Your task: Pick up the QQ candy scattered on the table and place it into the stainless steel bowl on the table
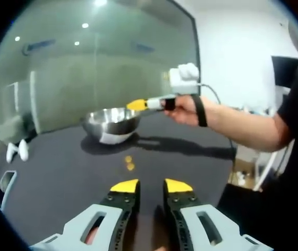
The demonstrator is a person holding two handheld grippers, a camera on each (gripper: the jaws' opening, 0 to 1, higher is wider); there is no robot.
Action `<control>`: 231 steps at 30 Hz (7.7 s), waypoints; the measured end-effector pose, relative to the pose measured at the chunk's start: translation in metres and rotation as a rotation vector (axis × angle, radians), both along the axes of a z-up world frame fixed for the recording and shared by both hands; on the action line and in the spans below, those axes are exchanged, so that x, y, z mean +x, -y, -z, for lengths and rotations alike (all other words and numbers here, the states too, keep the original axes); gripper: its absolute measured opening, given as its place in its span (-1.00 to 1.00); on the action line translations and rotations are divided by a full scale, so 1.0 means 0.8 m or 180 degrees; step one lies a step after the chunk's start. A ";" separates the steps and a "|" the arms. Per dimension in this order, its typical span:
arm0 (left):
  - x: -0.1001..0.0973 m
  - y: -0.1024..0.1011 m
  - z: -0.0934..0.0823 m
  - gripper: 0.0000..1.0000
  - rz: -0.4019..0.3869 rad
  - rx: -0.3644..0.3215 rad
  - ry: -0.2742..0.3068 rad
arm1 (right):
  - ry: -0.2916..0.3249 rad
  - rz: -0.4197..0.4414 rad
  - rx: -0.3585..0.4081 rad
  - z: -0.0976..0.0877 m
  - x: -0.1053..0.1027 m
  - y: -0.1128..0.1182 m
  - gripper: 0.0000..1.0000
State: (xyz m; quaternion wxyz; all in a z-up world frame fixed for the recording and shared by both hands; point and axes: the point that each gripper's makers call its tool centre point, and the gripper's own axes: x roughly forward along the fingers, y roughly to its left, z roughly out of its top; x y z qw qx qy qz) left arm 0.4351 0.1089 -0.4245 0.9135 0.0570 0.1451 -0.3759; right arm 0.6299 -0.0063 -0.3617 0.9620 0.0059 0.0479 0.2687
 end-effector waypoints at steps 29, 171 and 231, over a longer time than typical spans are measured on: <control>-0.004 0.008 -0.005 -0.60 0.0084 0.0018 0.0053 | -0.0415 -0.0395 -0.0186 0.105 -0.113 0.034 -0.67; -0.002 -0.015 0.002 -0.51 -0.0049 0.0063 0.0031 | -0.0016 -0.1284 -0.0515 0.083 -0.133 -0.024 -0.60; -0.006 -0.028 0.003 -0.52 -0.0130 0.0073 0.0044 | -0.0158 -0.1100 -0.0510 0.107 -0.112 -0.033 -0.81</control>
